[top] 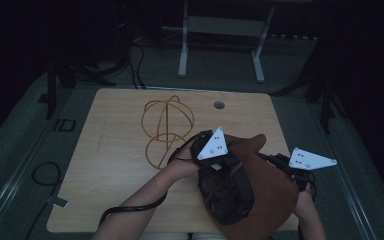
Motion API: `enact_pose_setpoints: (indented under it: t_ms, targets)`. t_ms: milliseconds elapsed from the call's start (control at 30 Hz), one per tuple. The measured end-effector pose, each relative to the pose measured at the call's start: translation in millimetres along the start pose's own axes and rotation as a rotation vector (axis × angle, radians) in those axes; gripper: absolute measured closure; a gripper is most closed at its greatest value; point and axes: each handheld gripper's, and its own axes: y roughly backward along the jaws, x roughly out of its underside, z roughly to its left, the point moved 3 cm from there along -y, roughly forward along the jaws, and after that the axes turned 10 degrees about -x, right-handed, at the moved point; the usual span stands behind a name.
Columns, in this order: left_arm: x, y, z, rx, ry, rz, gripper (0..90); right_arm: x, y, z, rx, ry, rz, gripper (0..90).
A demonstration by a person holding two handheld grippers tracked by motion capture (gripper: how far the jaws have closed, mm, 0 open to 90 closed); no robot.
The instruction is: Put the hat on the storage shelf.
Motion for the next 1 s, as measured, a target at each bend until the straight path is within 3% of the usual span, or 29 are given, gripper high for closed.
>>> enact_pose_setpoints:
  t_ms: [233, 500, 633, 700, 800, 1000]
  targets:
    - [-5.5, -1.5, -4.7, 0.004, 0.009, -0.028, 87.3, 6.7, -13.5, 1.3, -0.035, -0.015, 0.033, 49.4]
    - [-13.6, -7.5, -10.7, -0.004, 0.052, -0.052, 87.3, 2.1, -19.9, 0.6, -0.08, -0.057, -0.04, 51.7]
    - [-17.9, -9.5, -15.2, 0.003, 0.043, -0.065, 87.3, -1.5, -23.3, 1.2, -0.116, -0.082, -0.049, 68.1]
    - [-18.9, -10.1, -16.1, 0.009, 0.035, -0.066, 87.3, -1.9, -25.3, 0.2, -0.143, -0.098, -0.057, 89.1]
    - [-17.9, -9.0, -15.2, 0.008, 0.027, -0.059, 87.3, -1.9, -27.1, 0.6, -0.158, -0.124, -0.057, 90.0]
    - [-17.8, -5.2, -13.6, -0.002, 0.02, -0.062, 87.3, -3.4, -25.1, -0.4, -0.112, -0.123, -0.066, 90.0]
